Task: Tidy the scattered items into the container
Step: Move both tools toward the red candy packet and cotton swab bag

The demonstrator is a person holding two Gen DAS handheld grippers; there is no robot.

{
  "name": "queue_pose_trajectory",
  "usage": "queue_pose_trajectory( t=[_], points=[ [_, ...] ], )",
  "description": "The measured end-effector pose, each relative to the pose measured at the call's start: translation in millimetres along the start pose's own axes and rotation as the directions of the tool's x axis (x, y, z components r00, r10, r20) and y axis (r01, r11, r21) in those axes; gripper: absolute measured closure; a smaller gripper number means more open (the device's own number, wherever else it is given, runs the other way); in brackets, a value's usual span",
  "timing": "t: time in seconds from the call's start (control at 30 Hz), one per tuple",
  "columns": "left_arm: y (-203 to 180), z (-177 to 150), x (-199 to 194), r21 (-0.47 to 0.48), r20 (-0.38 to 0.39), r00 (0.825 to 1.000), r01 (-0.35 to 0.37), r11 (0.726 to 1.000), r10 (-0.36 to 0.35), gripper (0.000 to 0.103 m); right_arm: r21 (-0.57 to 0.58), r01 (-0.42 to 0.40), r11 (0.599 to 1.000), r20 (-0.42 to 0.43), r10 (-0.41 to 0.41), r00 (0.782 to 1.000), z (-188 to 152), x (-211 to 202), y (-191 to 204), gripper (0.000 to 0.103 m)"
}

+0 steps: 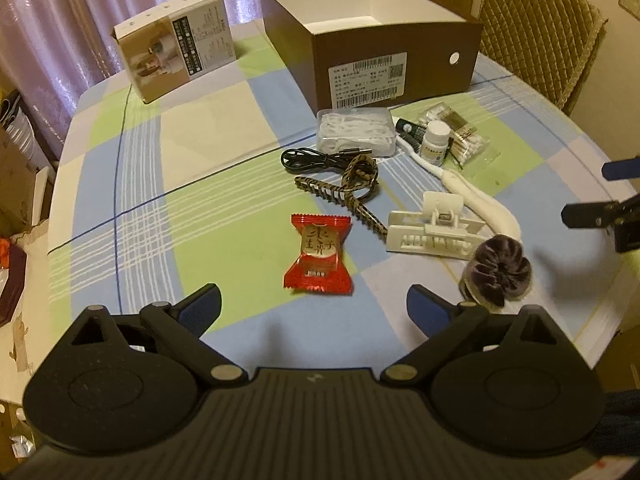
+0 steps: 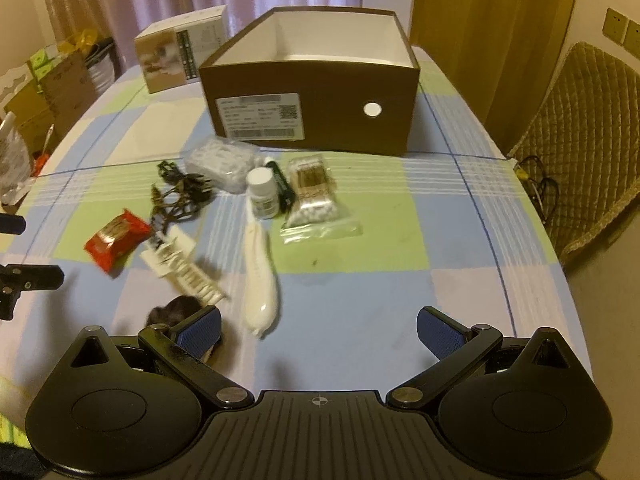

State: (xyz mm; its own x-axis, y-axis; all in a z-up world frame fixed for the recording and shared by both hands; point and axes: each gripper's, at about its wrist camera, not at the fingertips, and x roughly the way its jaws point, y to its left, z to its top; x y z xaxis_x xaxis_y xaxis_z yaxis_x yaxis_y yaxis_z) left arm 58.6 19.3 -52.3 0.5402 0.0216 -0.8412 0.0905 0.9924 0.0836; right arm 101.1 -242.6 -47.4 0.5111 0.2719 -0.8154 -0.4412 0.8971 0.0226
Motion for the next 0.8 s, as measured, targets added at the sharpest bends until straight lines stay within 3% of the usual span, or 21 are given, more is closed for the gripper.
queue_pose_trajectory(
  t=[0.27, 0.6, 0.8],
  points=[
    [3.3, 11.9, 31.1, 0.025, 0.003, 1.0, 0.015, 1.0, -0.016, 0.025, 0.003, 0.001, 1.0, -0.012, -0.001, 1.0, 9.0, 23.9, -16.2, 0.002],
    [1.4, 29.3, 59.3, 0.063, -0.008, 0.999, 0.04, 0.997, -0.04, 0.036, 0.015, -0.017, 1.0, -0.029, 0.018, 0.999, 17.4, 36.1, -33.2, 0.002],
    [1.4, 32.5, 76.8, 0.065, -0.052, 0.997, 0.053, 0.996, -0.05, 0.055, 0.008, -0.027, 1.0, -0.024, 0.028, 0.999, 25.2, 41.3, -43.7, 0.002]
  ],
)
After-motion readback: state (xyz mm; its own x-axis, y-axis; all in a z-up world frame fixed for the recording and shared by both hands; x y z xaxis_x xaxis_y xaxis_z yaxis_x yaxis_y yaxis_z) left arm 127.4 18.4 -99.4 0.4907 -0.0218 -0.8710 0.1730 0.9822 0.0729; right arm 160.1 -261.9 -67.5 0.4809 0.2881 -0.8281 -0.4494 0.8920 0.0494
